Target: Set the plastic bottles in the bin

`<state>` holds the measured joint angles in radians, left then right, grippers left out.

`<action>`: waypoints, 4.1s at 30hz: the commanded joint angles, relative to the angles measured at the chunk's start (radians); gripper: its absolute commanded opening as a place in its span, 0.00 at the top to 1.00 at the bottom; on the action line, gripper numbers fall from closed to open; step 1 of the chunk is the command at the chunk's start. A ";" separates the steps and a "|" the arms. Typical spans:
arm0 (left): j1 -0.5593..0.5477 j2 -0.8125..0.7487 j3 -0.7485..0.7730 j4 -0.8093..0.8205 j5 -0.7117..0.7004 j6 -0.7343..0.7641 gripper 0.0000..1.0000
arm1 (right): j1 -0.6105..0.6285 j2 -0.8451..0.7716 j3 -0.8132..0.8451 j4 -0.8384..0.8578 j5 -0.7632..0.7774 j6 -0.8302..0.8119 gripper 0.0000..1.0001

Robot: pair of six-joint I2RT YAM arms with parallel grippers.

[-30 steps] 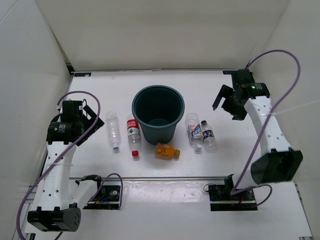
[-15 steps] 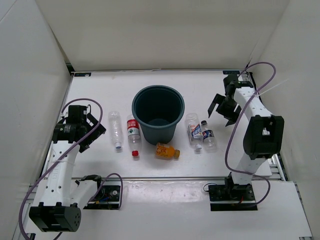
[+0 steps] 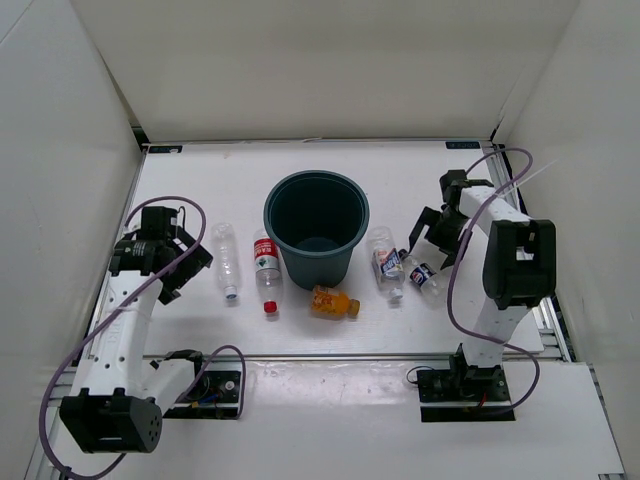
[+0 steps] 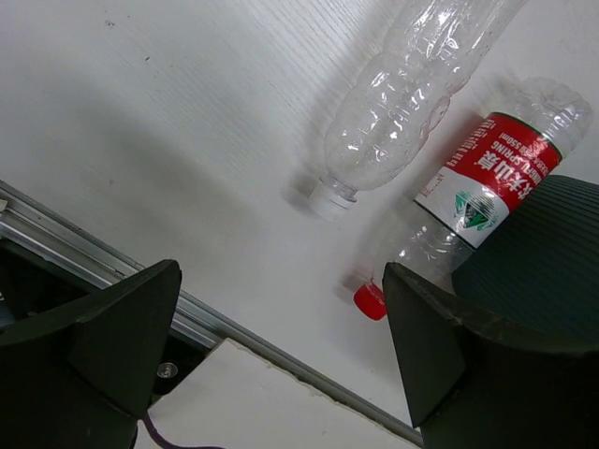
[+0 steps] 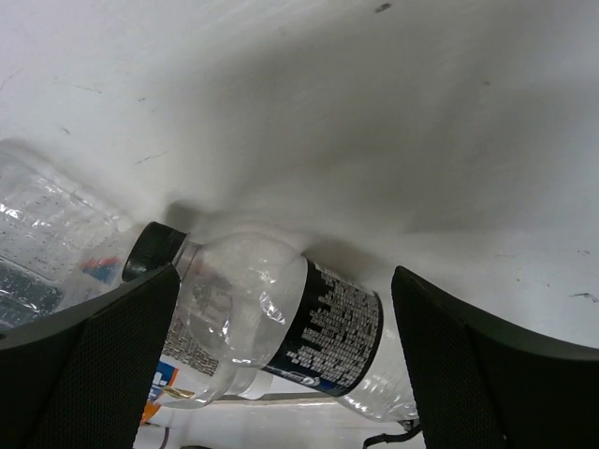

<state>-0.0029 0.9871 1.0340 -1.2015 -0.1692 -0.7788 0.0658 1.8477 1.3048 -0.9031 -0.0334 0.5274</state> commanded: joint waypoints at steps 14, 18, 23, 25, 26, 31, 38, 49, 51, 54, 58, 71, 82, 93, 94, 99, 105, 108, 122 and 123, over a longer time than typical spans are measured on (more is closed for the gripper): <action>0.004 0.056 -0.017 0.056 0.019 -0.019 0.00 | -0.001 -0.148 -0.038 0.066 -0.053 0.009 0.04; 0.004 0.056 -0.037 0.065 0.028 -0.019 0.00 | -0.001 -0.191 -0.029 0.055 -0.052 0.010 0.03; 0.004 0.056 -0.046 0.074 0.037 -0.019 0.00 | -0.001 -0.295 -0.131 0.064 -0.034 -0.003 0.00; 0.004 0.056 -0.046 0.074 0.028 -0.019 0.00 | -0.001 -0.304 -0.174 0.081 -0.023 -0.016 0.00; 0.004 0.056 -0.046 0.074 0.028 -0.019 0.00 | -0.001 -0.314 -0.191 0.093 -0.023 -0.027 0.00; -0.026 0.067 -0.037 0.074 0.008 -0.010 0.00 | 0.019 -0.337 -0.294 0.132 -0.014 -0.047 0.00; -0.049 0.076 -0.028 0.083 -0.012 -0.010 0.00 | 0.037 -0.320 -0.371 0.171 -0.014 -0.037 0.00; -0.060 0.056 -0.028 0.074 -0.041 0.000 0.00 | 0.037 -0.326 -0.279 -0.023 0.046 0.094 0.61; -0.060 0.047 -0.028 0.065 -0.055 0.000 0.00 | 0.037 -0.419 -0.207 -0.074 0.035 0.118 0.63; -0.060 0.022 -0.040 0.065 -0.075 -0.010 0.00 | 0.037 -0.502 0.018 -0.177 -0.016 0.166 0.69; -0.060 0.001 -0.067 0.065 -0.066 -0.010 0.00 | 0.136 -0.473 0.392 -0.189 -0.089 0.197 0.76; -0.060 0.014 -0.095 0.140 -0.102 -0.008 0.00 | 0.551 0.007 0.936 -0.290 -0.072 0.029 0.16; -0.060 0.085 -0.178 0.290 -0.064 -0.005 0.00 | 0.562 -0.157 0.899 -0.370 -0.016 -0.013 0.00; -0.126 0.275 -0.193 0.542 -0.041 0.078 0.00 | 0.562 -0.188 0.920 -0.442 -0.065 -0.079 0.00; -0.138 0.275 -0.193 0.569 -0.041 0.088 0.00 | 0.562 -0.188 0.906 -0.442 -0.065 -0.079 0.00; -0.138 0.330 -0.183 0.629 0.028 0.127 0.00 | 0.562 -0.211 0.872 -0.442 -0.056 -0.089 0.00; -0.138 0.508 -0.129 0.629 0.050 0.173 0.00 | 0.562 -0.229 0.852 -0.442 -0.066 -0.089 0.00; -0.138 0.600 -0.085 0.629 0.082 0.207 0.01 | 0.552 -0.238 0.852 -0.442 -0.077 -0.089 0.00; -0.138 0.380 0.283 0.372 0.143 0.125 0.64 | 0.525 -0.258 0.788 -0.433 -0.086 -0.089 0.00; -0.138 0.363 0.326 0.346 0.143 0.116 0.64 | 0.525 -0.258 0.766 -0.421 -0.086 -0.089 0.00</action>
<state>-0.1394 1.4574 1.2274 -0.7532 0.0002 -0.6273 0.5941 1.6283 2.1056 -1.3399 -0.1081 0.4599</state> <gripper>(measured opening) 0.686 0.998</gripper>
